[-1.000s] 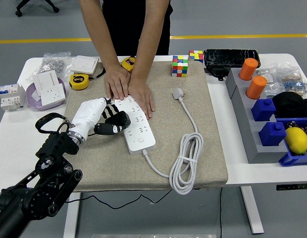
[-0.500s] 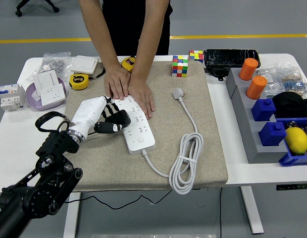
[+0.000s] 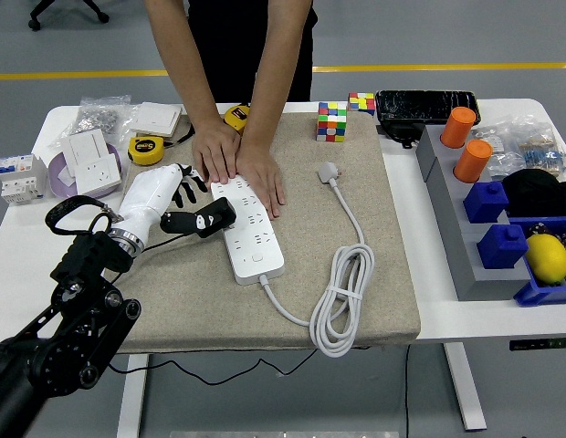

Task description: Pick up the plug,place it near the board,insert it into the board,press the button

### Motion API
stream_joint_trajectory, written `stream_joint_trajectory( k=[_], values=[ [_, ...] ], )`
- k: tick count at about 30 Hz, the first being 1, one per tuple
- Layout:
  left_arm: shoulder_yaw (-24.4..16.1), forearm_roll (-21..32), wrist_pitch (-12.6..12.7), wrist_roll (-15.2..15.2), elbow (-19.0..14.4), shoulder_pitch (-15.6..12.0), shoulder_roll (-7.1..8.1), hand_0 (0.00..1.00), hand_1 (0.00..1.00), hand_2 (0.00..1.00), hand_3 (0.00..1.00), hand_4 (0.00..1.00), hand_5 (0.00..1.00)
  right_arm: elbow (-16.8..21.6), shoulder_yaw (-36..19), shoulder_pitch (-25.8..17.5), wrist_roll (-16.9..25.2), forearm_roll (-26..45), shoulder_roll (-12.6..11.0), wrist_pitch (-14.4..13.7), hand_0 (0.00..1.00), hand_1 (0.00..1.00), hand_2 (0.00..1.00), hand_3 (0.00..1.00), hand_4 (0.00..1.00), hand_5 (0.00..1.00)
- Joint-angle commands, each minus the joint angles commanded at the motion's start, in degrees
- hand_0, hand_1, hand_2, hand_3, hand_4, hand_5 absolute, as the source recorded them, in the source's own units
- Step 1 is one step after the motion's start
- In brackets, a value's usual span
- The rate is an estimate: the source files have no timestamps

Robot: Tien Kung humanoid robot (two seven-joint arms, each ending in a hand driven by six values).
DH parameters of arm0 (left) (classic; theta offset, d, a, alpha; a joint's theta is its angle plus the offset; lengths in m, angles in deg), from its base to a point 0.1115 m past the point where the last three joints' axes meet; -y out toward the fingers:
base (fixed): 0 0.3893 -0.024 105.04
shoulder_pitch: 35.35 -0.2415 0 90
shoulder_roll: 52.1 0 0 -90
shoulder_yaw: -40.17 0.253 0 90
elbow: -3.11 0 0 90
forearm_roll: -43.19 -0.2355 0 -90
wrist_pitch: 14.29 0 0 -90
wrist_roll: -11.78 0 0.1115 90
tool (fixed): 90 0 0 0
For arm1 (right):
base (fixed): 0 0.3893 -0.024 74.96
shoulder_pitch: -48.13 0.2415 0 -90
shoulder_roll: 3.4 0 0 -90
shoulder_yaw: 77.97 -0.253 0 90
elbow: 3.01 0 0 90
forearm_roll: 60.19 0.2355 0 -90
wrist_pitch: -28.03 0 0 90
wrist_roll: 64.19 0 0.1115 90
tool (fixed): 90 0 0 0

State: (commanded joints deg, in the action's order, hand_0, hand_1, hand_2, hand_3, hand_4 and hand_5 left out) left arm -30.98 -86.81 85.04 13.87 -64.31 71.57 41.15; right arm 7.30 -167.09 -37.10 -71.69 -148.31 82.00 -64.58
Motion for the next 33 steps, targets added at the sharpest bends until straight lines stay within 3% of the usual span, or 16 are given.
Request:
stream_joint_trajectory(
  k=[6, 7, 12, 13, 18, 19, 24, 30, 31, 33],
  values=[
    [-0.4, 0.0, -2.0, -1.9, -0.3, -0.1, 0.26, 0.344, 0.307, 0.377, 0.478, 0.771, 0.002, 0.0, 0.2, 0.0, 0.0, 0.0, 0.0, 0.0, 0.823, 0.720, 0.719, 0.761, 0.998, 0.995],
    [-0.5, 0.0, -2.6, -2.7, -0.2, -0.2, 0.18, 0.458, 0.529, 0.478, 0.521, 0.998, 0.496, 0.0, 0.2, 0.0, 0.0, 0.1, 0.0, 0.0, 0.822, 0.720, 0.719, 0.762, 0.998, 0.995],
    [-0.6, 0.8, -5.0, -4.4, 0.0, -0.2, 0.05, 0.458, 0.529, 0.478, 0.521, 0.998, 0.496, 0.0, 0.5, 0.0, -0.1, 0.1, -0.1, 0.0, 0.822, 0.720, 0.719, 0.762, 0.998, 0.995],
    [-0.6, 1.0, -5.2, -4.5, 0.0, -0.2, 0.05, 0.853, 0.952, 0.915, 0.963, 0.998, 0.796, 0.0, 0.5, 0.0, -0.1, 0.1, -0.1, 0.0, 0.823, 0.720, 0.719, 0.761, 0.998, 0.996],
    [-0.2, 1.7, -6.3, -4.2, 0.0, -0.1, 0.03, 0.853, 0.952, 0.915, 0.963, 0.998, 0.796, 0.0, 0.6, -0.1, -0.1, 0.1, -0.1, 0.0, 0.823, 0.720, 0.719, 0.761, 0.998, 0.996],
    [-0.1, 1.7, -6.4, -4.2, 0.1, -0.1, -0.03, 0.895, 0.998, 0.985, 0.998, 0.998, 0.825, 0.0, 0.7, -0.1, -0.1, 0.2, -0.1, 0.0, 0.823, 0.720, 0.719, 0.761, 0.998, 0.996],
    [0.4, 1.4, -6.8, -4.0, 0.4, -0.1, -0.20, 0.895, 0.998, 0.985, 0.998, 0.998, 0.825, 0.0, 0.8, -0.2, 0.0, 0.2, -0.1, 0.0, 0.823, 0.720, 0.719, 0.761, 0.998, 0.996],
    [2.3, 0.0, -5.3, -3.8, 3.6, 1.1, -0.68, 0.893, 0.998, 0.984, 0.998, 0.998, 0.837, 0.0, 0.9, -0.1, 0.0, 0.3, -0.1, 0.0, 0.823, 0.720, 0.719, 0.761, 0.998, 0.996],
    [2.6, 0.0, -5.1, -3.7, 4.1, 1.2, -0.73, 0.744, 0.857, 0.803, 0.919, 0.998, 0.580, 0.0, 0.9, -0.1, 0.0, 0.4, -0.2, 0.0, 0.822, 0.720, 0.719, 0.761, 0.998, 0.996],
    [3.5, 0.0, -4.6, -3.4, 5.5, 1.7, -0.84, 0.744, 0.857, 0.803, 0.919, 0.998, 0.580, 0.0, 0.9, 0.0, 0.0, 0.3, -0.2, 0.0, 0.822, 0.720, 0.719, 0.761, 0.998, 0.996]
  ],
)
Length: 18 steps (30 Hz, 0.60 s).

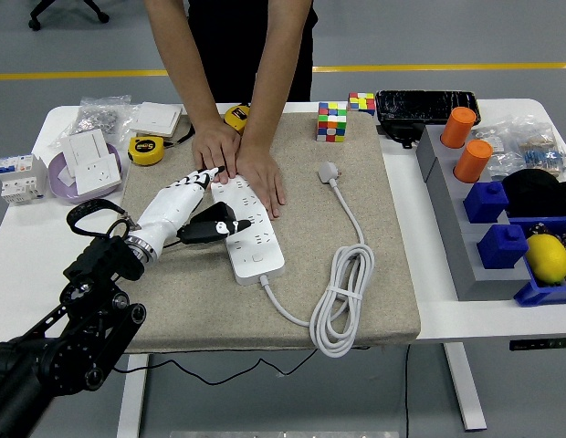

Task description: Pick up the plug,place it near the board,insert it into the board,press the button

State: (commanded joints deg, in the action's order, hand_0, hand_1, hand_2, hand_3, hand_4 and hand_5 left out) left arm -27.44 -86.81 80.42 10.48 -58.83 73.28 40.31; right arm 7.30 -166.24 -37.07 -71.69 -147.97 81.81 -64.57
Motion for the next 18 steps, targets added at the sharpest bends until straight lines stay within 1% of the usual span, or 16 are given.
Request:
stream_joint_trajectory(
  k=[3, 4, 9, 10, 12, 15, 16, 18],
  values=[
    [1.3, 0.0, 1.2, 0.4, 1.3, 0.4, -0.18, 0.744, 0.857, 0.803, 0.919, 0.998, 0.580, 0.0, -0.1, 0.0, 0.0, 0.0, 0.0, 0.0, 0.822, 0.720, 0.719, 0.761, 0.998, 0.996],
    [1.6, 0.0, 1.5, 0.4, 1.6, 0.5, -0.25, 0.585, 0.679, 0.648, 0.809, 0.998, 0.416, 0.0, -0.2, 0.0, 0.0, -0.2, 0.0, 0.0, 0.824, 0.720, 0.719, 0.761, 0.998, 0.996],
    [2.7, 0.0, 3.7, 1.4, 2.2, 0.8, -0.47, 0.585, 0.679, 0.648, 0.809, 0.998, 0.416, 0.0, -0.4, 0.0, -0.1, -0.2, 0.1, 0.0, 0.824, 0.720, 0.719, 0.761, 0.998, 0.996],
    [2.9, 0.0, 4.4, 1.4, 2.2, 0.8, -0.47, 0.393, 0.355, 0.415, 0.512, 0.972, 0.141, 0.0, -0.4, 0.0, 0.0, -0.2, 0.1, 0.0, 0.823, 0.720, 0.718, 0.761, 0.998, 0.997],
    [3.1, 0.0, 5.7, 1.2, 2.1, 0.8, -0.50, 0.393, 0.355, 0.415, 0.512, 0.972, 0.141, 0.0, -0.4, 0.0, 0.0, -0.1, 0.1, -0.1, 0.823, 0.720, 0.718, 0.761, 0.998, 0.997],
    [3.2, 0.0, 6.7, 1.3, 1.9, 0.8, -0.54, 0.393, 0.355, 0.415, 0.512, 0.972, 0.141, 0.0, -0.5, 0.0, 0.0, -0.1, 0.1, -0.1, 0.823, 0.720, 0.718, 0.761, 0.998, 0.997],
    [3.2, 0.0, 6.7, 1.3, 1.8, 0.8, -0.53, 0.307, 0.241, 0.351, 0.494, 0.774, 0.051, 0.0, -0.5, 0.0, 0.0, -0.1, 0.1, -0.1, 0.823, 0.720, 0.718, 0.761, 0.998, 0.997],
    [3.1, 0.0, 6.6, 1.5, 1.8, 0.8, -0.54, 0.307, 0.241, 0.351, 0.494, 0.774, 0.051, 0.0, -0.4, 0.1, 0.0, -0.1, 0.1, -0.1, 0.823, 0.720, 0.718, 0.761, 0.998, 0.997]
  ],
)
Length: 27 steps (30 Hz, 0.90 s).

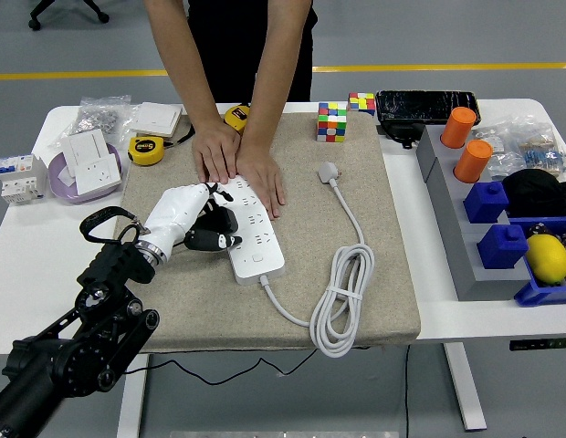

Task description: Pick up the plug,place it near the board,insert it into the board,press the button

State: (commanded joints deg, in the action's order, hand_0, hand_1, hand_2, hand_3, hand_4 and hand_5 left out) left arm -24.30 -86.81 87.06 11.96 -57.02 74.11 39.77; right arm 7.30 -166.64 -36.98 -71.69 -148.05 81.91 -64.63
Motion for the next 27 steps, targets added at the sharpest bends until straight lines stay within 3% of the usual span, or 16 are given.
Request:
stream_joint_trajectory(
  k=[3, 4, 13, 27],
  values=[
    [-0.1, 0.0, 0.0, 0.1, 0.1, 0.0, -0.04, 0.307, 0.241, 0.351, 0.494, 0.774, 0.051, 0.0, 0.1, 0.1, 0.1, 0.2, 0.0, 0.0, 0.823, 0.720, 0.718, 0.761, 0.998, 0.997],
    [-0.2, 0.0, -0.1, 0.2, 0.2, 0.0, -0.05, 0.300, 0.220, 0.335, 0.488, 0.725, 0.019, 0.0, 0.1, 0.1, 0.0, 0.2, 0.0, 0.0, 0.823, 0.720, 0.718, 0.761, 0.998, 0.998],
    [-1.3, 0.0, 0.1, 0.2, -0.3, -0.3, -0.03, 0.301, 0.213, 0.323, 0.485, 0.716, 0.021, 0.0, -0.2, 0.1, 0.0, -0.1, 0.0, 0.0, 0.823, 0.720, 0.718, 0.761, 0.998, 0.998],
    [-5.3, 0.0, -2.2, 0.0, -5.5, -1.9, 1.70, 0.301, 0.209, 0.314, 0.482, 0.699, 0.032, 0.0, 0.2, -0.1, 0.0, 0.1, 0.0, 0.0, 0.823, 0.720, 0.718, 0.761, 0.998, 0.998]
  ],
)
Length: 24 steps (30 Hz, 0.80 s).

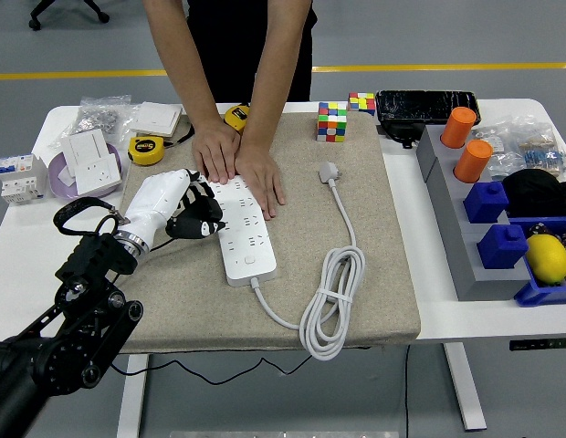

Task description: Pick up the plug,place it near the board,insert it into the board,press the button

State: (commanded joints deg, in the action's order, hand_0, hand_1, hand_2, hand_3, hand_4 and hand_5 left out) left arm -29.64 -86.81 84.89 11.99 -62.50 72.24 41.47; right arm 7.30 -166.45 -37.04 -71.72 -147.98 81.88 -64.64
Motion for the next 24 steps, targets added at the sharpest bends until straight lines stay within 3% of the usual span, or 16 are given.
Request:
stream_joint_trajectory(
  k=[6, 13, 18, 19, 24],
  values=[
    [-2.8, 0.0, 0.3, 0.1, 0.3, -0.4, 0.21, 0.302, 0.209, 0.313, 0.481, 0.699, 0.033, 0.0, 0.0, -0.1, 0.0, 0.0, 0.0, 0.0, 0.823, 0.720, 0.718, 0.761, 0.998, 0.998],
    [-7.2, 0.0, 1.3, 0.3, 6.5, 0.3, 0.03, 0.309, 0.227, 0.313, 0.483, 0.700, 0.044, 0.0, 0.2, -0.1, 0.0, 0.2, 0.0, 0.0, 0.822, 0.720, 0.718, 0.761, 0.998, 0.998],
    [-7.6, 0.0, -0.1, -0.6, 6.8, -0.3, 0.06, 0.309, 0.227, 0.313, 0.483, 0.700, 0.044, 0.0, -0.2, -0.1, -0.1, -0.1, 0.1, 0.0, 0.822, 0.720, 0.718, 0.761, 0.998, 0.998],
    [-7.6, 0.0, -1.1, -0.8, 6.8, -0.4, 0.02, 0.448, 0.550, 0.508, 0.516, 0.990, 0.383, 0.0, -0.3, -0.1, -0.1, -0.1, 0.1, 0.0, 0.822, 0.720, 0.718, 0.761, 0.998, 0.998],
    [-6.9, 2.6, -5.8, -1.2, 6.4, -0.8, -0.07, 0.448, 0.550, 0.508, 0.516, 0.990, 0.383, 0.0, -0.1, 0.1, 0.0, 0.2, 0.1, 0.0, 0.822, 0.720, 0.718, 0.761, 0.998, 0.998]
  ],
)
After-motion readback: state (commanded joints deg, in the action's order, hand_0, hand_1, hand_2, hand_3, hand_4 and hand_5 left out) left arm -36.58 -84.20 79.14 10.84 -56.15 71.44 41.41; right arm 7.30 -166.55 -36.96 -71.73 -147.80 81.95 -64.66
